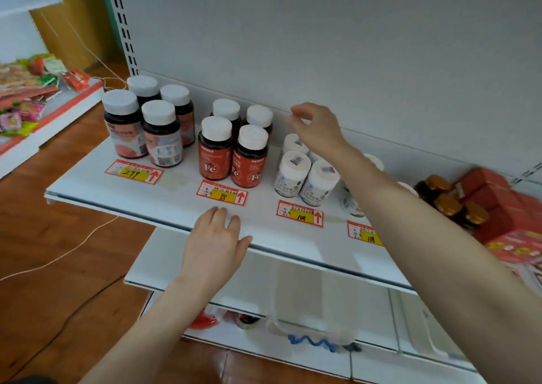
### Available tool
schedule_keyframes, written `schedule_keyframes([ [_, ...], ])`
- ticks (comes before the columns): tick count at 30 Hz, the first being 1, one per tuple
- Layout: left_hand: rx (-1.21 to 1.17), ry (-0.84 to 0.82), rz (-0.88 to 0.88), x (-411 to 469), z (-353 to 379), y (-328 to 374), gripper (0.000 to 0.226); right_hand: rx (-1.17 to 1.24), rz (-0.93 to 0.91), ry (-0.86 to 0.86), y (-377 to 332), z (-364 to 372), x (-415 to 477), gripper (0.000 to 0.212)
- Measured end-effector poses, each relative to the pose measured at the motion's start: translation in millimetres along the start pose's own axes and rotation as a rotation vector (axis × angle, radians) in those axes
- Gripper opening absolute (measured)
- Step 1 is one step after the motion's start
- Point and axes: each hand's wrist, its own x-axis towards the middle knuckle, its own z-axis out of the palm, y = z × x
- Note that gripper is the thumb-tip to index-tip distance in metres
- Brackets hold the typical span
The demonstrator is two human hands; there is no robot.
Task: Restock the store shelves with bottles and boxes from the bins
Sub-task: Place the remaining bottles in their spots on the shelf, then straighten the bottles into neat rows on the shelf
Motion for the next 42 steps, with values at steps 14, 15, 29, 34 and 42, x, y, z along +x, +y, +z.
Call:
schedule_keyframes([
  [14, -0.174, 0.045, 0.229, -70.5, -12.3, 134.4, 0.036, -0.107, 0.05, 0.073, 76.9, -91.7, -133.7, 0.035],
  [15, -0.158, 0.034, 0.231, -79.3, -11.0, 141.0, 0.036, -0.102, 0.04, 0.087, 84.2, -95.1, -145.9, 0.035],
  [29, -0.061, -0.306, 0.106, -161.3, 41.9, 161.6, 0.039, 0.071, 0.14, 0.107, 156.8, -83.9, -289.6, 0.024],
  [34, -0.071, -0.405, 0.064, -162.7, 70.3, 149.4, 0.039, 0.066, 0.236, 0.03, 190.5, -52.6, -314.3, 0.025],
  [42, -0.034, -0.476, 0.098, -170.1, 90.0, 137.2, 0.038, 0.051, 0.395, -0.041, 224.6, -9.5, -330.0, 0.025],
])
